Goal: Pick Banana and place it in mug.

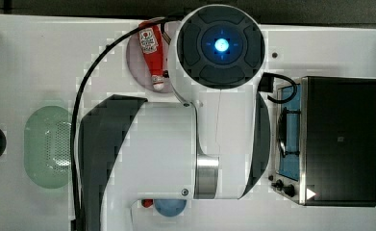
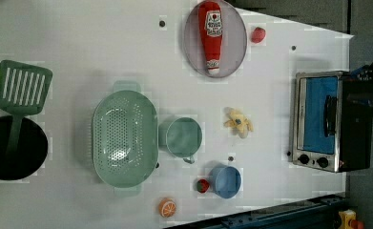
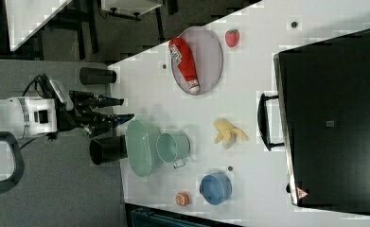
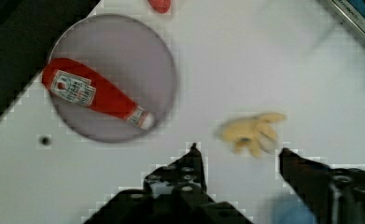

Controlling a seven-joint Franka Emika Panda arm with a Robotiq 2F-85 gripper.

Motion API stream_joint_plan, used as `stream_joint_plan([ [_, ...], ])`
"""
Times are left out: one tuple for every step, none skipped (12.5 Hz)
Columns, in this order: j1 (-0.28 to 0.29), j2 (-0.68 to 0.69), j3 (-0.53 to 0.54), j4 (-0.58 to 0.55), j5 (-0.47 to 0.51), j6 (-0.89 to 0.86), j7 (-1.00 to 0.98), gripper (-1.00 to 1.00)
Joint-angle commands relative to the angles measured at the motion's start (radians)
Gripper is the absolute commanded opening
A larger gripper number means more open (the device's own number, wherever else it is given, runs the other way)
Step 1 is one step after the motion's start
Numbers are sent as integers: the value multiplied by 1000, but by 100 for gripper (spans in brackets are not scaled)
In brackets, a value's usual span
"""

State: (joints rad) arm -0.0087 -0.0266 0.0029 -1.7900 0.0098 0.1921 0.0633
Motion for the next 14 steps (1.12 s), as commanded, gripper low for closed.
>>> stream_joint_plan([
  [11, -318, -48, -172, -36, -156, 36, 59],
  [11, -318, -48, -172, -36, -155, 36, 80],
  [11, -316, -48, -174, -36, -155, 36, 99],
  [11, -313, -49, -183, -36, -154, 36, 100],
  [11, -307, -48, -202, -36, -142, 36, 100],
  [11, -299, -48, -230, -36, -112, 35, 100],
  [12, -288, -47, -265, -36, -68, 30, 100],
  [12, -276, -47, -306, -36, -13, 6, 100],
  [12, -260, -47, -352, -36, 49, -46, 100],
  [12, -240, -47, -398, -36, 122, -108, 100],
  [12, -216, -48, -442, -36, 198, -170, 100],
  [12, -188, -48, -481, -36, 266, -241, 100],
  [12, -156, -49, -515, -36, 328, -310, 100],
  [11, -121, -51, -542, -36, 383, -381, 100],
])
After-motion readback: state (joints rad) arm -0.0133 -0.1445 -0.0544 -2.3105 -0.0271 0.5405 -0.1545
